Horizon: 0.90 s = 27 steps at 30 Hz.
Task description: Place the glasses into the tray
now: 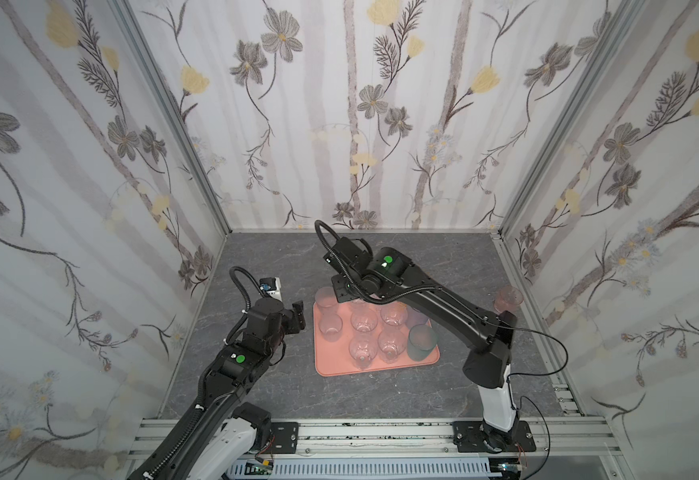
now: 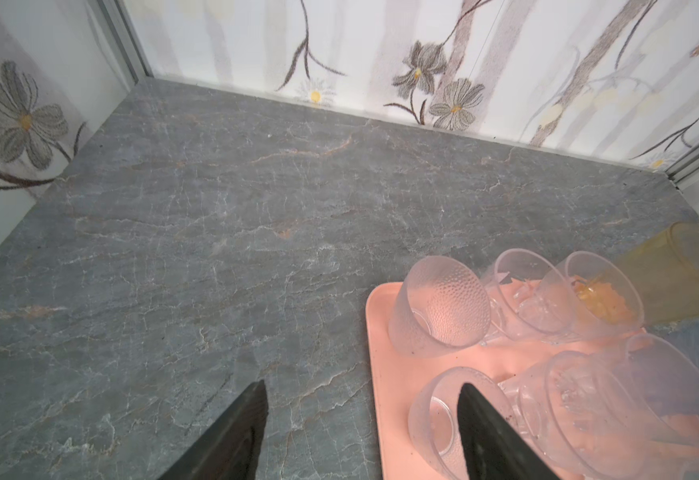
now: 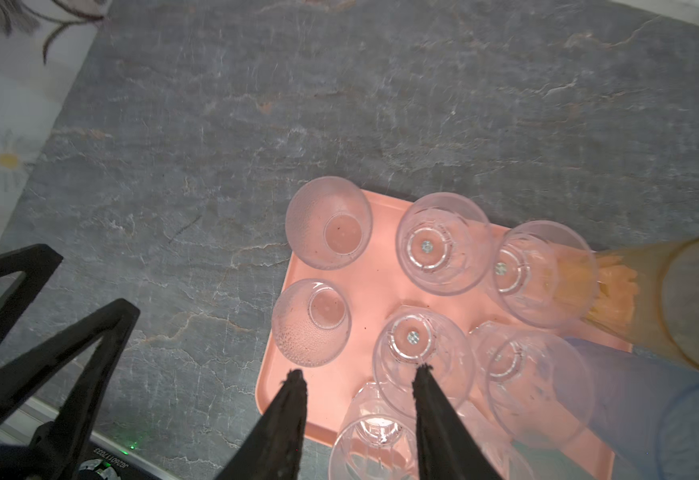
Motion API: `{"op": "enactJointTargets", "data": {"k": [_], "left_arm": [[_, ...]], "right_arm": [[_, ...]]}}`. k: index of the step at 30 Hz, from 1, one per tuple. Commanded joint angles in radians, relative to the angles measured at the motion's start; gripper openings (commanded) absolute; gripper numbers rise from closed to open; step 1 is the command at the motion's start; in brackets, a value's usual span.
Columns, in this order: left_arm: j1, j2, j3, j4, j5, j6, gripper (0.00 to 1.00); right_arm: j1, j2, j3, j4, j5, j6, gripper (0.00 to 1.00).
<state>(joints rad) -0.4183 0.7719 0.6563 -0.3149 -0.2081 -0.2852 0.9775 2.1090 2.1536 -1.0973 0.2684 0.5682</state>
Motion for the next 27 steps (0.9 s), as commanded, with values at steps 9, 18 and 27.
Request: {"op": "enactJointTargets", "data": {"k": [9,18,27], "left_arm": [[-0.243,0.186,0.156,0.132,-0.115,0.099,0.85],[-0.351,0.387,0.190,0.259,-0.083,0.119,1.00],[-0.358,0.342,0.092,0.284,-0.148,0.143,1.00]], "right_arm": [[-0.322,-0.491,-0.484,0.209,0.061,0.057,0.48],[-0.827,-0.777,-0.920,0.466,0.020,0.011,0.51],[-1.088,-0.629,-1.041,0.551,-0.065,-0.015,0.54]]}}
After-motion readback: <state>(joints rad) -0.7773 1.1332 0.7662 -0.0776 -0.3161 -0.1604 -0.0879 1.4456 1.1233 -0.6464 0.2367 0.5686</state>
